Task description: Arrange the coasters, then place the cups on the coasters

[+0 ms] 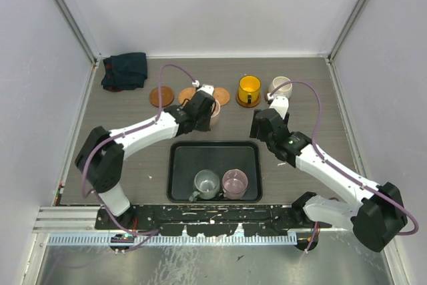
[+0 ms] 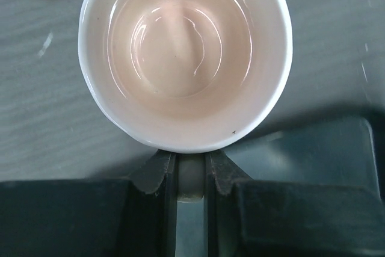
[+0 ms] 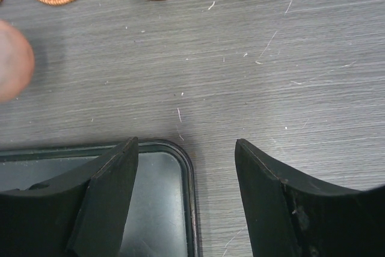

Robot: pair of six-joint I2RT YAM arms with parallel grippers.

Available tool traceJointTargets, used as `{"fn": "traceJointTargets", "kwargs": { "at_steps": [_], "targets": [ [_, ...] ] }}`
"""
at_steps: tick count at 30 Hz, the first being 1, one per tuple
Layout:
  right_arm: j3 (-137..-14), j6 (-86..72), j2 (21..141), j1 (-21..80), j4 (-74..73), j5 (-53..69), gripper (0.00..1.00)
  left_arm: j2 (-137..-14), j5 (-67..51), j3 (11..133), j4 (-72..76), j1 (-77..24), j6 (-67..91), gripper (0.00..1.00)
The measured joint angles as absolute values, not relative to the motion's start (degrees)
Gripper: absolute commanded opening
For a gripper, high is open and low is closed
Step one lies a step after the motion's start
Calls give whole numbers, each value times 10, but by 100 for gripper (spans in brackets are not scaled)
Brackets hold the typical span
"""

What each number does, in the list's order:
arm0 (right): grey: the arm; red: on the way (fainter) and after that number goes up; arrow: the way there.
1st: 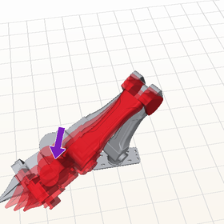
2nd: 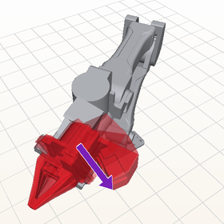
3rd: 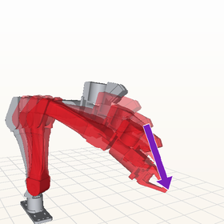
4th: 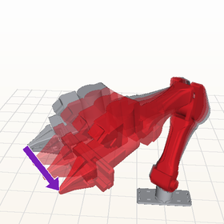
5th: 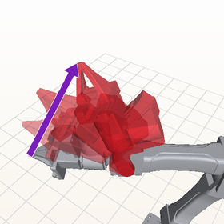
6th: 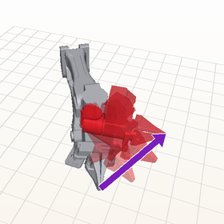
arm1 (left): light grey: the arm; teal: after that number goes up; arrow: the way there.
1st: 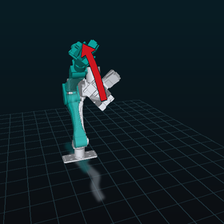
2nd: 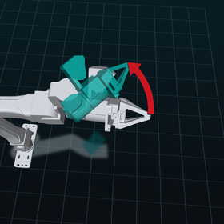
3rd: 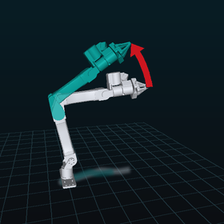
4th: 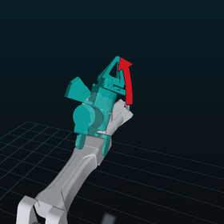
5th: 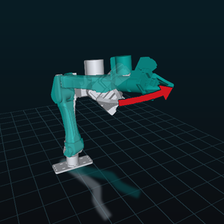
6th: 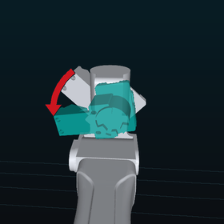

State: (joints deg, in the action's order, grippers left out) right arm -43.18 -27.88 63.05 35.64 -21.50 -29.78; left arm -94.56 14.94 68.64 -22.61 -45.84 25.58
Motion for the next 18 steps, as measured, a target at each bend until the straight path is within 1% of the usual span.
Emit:
{"fn": "traceJointTargets", "kwargs": {
  "at_steps": [7, 18],
  "targets": [
    [-430, -281, 593, 357, -215, -329, 70, -1057, 145, 809, -213, -397, 257, 0],
    [-425, -288, 592, 357, -219, -345, 70, -1183, 121, 979, -209, -379, 248, 0]
  ]
}}
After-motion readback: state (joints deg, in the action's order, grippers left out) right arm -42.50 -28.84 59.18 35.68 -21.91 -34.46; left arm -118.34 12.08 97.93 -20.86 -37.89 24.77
